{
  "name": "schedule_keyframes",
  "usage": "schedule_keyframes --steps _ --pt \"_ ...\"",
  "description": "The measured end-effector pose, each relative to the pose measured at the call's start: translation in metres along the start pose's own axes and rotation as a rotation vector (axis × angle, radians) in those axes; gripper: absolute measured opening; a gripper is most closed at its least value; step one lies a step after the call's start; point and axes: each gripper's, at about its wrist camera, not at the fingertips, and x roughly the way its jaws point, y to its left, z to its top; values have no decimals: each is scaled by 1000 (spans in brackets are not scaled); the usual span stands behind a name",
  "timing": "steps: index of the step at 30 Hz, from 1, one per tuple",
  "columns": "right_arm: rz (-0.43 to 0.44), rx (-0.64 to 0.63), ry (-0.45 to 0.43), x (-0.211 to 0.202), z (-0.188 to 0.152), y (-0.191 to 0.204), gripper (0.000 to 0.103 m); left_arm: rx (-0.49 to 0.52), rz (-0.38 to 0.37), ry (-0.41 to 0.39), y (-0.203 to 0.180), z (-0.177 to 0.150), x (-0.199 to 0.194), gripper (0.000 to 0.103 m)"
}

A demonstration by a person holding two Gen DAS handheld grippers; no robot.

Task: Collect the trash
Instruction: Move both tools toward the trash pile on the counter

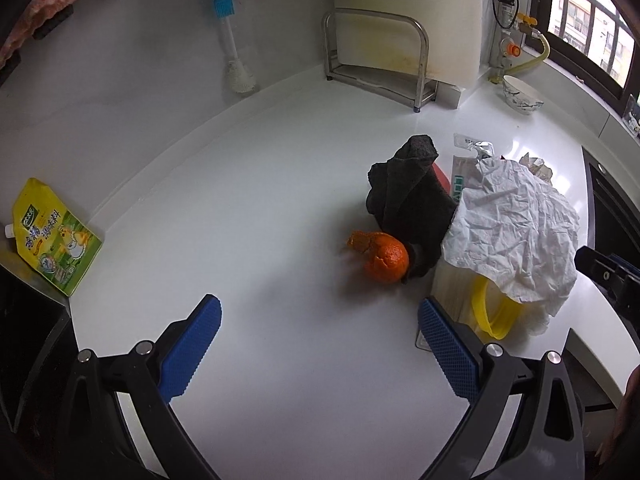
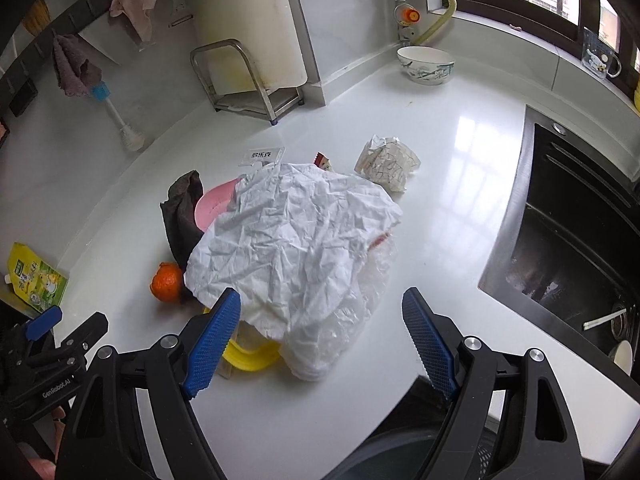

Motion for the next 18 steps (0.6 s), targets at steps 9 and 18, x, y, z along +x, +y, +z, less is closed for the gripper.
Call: schedule_keyframes --steps 9,18 --pt "-44 -48 6 44 23 22 79 -8 -28 22 7 -2 28 97" --pt "-94 -118 28 76 25 33 78 4 -88 36 -1 -3 51 97"
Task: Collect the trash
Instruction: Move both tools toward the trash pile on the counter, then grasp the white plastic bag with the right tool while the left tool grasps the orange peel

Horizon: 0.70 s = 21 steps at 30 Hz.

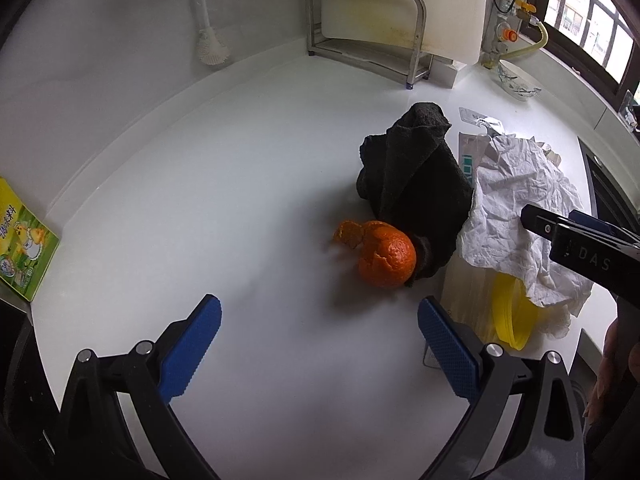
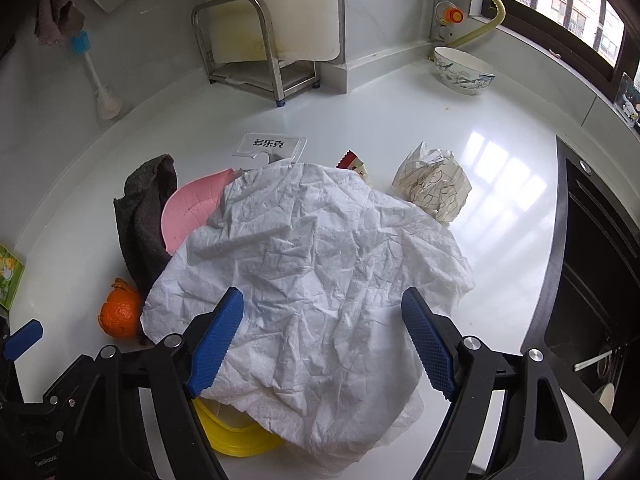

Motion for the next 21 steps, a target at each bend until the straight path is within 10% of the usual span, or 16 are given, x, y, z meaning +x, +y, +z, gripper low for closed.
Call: schedule_keyframes --steps 9,21 --pt "65 -9 19 3 -2 3 8 -26 -22 -6 0 2 17 97" --pt "93 -14 -9 -5 -1 5 7 -9 -41 -14 -8 13 37 97"
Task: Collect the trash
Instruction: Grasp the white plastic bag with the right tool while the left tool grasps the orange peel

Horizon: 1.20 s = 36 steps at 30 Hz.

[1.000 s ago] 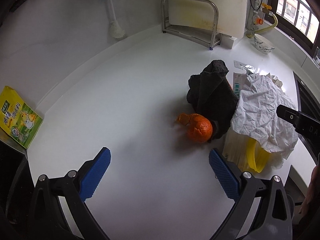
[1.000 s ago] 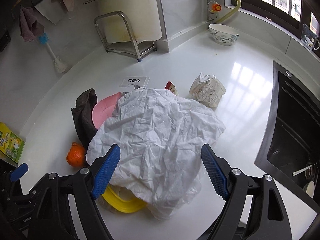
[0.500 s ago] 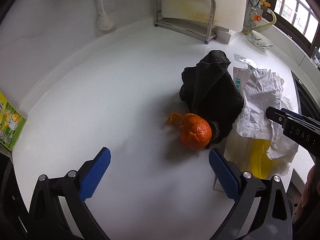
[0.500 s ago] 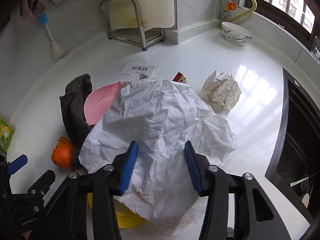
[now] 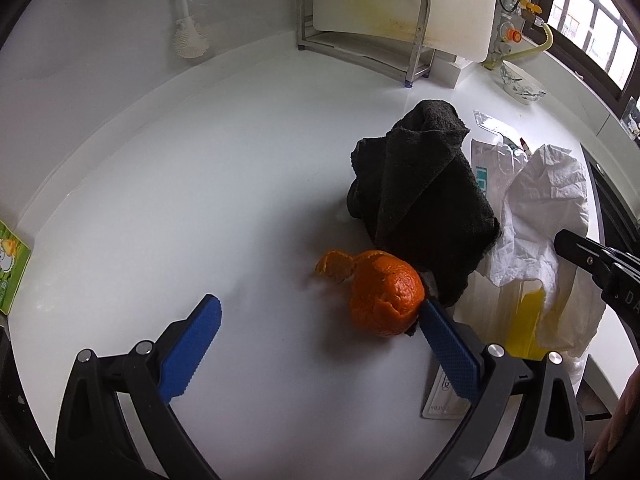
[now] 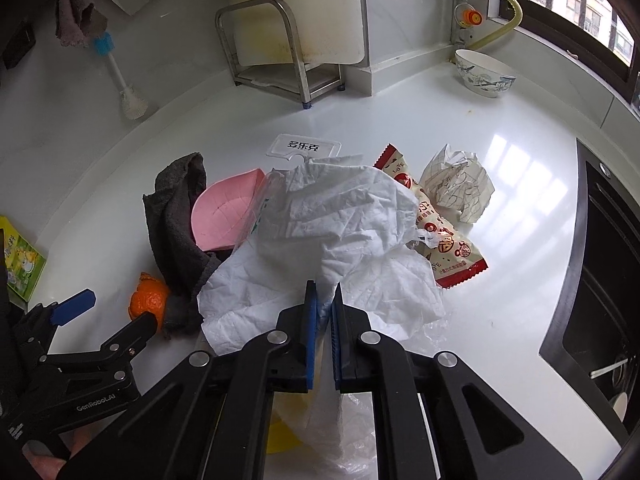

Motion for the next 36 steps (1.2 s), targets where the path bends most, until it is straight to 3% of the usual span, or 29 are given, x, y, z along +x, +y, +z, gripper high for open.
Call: schedule_keyframes --steps 2,7,12,17,36 --pt "3 -1 2 0 0 0 7 20 9 -20 -4 1 -1 94" --pt "7 0 1 -1 -1 1 6 26 -76 -17 -11 6 0 66" --pt "11 0 -5 -5 -1 2 6 15 -176 -5 -13 9 -3 18" --pt "16 1 -12 -9 -2 3 6 13 -202 -1 -11 7 -7 14" --pt "58 5 -95 -62 -7 5 6 42 -130 -54 -4 -8 -53 11"
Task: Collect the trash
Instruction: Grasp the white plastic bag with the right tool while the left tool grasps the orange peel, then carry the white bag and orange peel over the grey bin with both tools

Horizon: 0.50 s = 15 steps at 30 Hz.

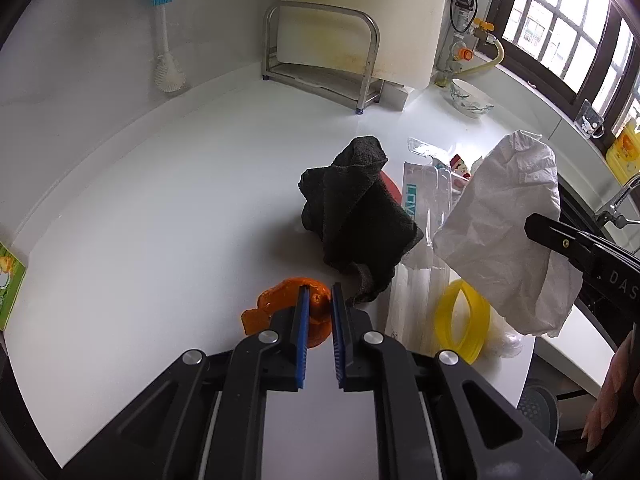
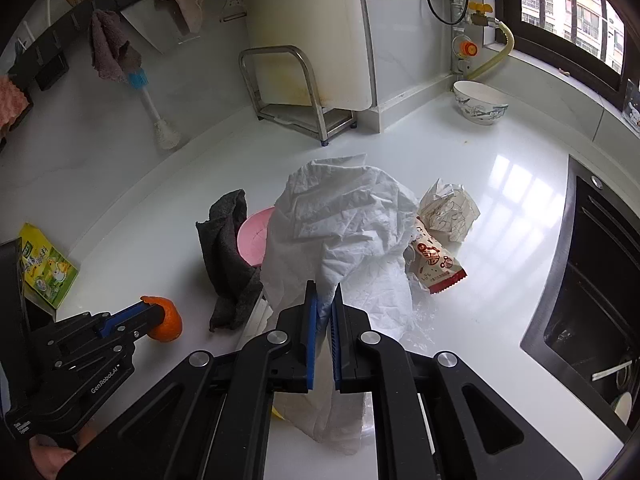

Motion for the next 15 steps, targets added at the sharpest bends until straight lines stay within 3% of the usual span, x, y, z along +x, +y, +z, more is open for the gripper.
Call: schedule_keyframes --steps 15 --pt "17 -8 -30 -81 -57 -16 6 18 16 -41 -42 -31 -53 11"
